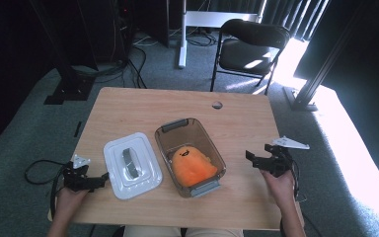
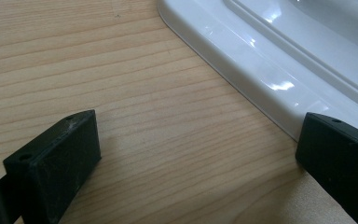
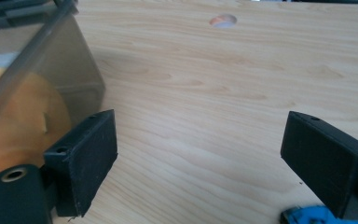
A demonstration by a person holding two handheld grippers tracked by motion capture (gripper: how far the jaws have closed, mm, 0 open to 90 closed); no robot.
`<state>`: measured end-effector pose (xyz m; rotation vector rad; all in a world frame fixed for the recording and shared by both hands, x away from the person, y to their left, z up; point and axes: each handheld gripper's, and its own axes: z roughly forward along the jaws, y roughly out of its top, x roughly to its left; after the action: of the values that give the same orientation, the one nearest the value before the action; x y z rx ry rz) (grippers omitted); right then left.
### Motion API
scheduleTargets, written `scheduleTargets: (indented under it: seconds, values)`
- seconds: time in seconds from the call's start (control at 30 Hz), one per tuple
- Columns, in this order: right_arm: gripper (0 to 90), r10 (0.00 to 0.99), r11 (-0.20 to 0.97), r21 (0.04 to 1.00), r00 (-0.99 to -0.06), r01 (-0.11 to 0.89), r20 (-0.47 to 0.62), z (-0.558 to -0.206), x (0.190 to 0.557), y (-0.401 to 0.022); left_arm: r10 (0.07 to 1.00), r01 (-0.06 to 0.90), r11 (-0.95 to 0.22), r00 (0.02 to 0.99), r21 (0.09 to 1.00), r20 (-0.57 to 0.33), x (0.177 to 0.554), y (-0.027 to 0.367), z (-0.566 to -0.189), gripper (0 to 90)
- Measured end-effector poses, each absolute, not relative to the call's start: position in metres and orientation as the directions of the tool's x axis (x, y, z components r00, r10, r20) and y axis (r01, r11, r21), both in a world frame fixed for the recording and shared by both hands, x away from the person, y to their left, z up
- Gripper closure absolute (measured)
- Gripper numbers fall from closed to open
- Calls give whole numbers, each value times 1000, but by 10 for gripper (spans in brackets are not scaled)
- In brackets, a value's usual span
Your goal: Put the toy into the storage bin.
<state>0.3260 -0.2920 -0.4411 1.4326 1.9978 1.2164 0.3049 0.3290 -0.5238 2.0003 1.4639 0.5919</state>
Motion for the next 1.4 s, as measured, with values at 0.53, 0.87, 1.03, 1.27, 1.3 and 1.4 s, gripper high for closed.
scheduleTargets:
  seconds: [0.53,0.87,1.03,1.27,1.3,1.4]
  values:
    - [106,953,98,790,-286,605,101,-477,305,-324,955,695,-225,296,683,13,305,329,-524,3]
    - [106,978,68,747,-191,661,81,-498,299,-342,955,695,-224,296,683,13,305,329,-524,3]
    - [106,984,73,756,-171,650,52,-496,295,-345,955,695,-225,296,683,13,305,329,-524,4]
    - [106,983,48,724,-161,689,89,-503,292,-354,955,695,-225,296,683,13,305,329,-524,3]
    - [106,982,44,716,-161,697,95,-506,292,-354,955,695,-225,296,683,13,305,329,-524,3]
    - [106,983,44,703,-157,709,98,-512,294,-355,955,695,-225,297,683,13,305,329,-524,4]
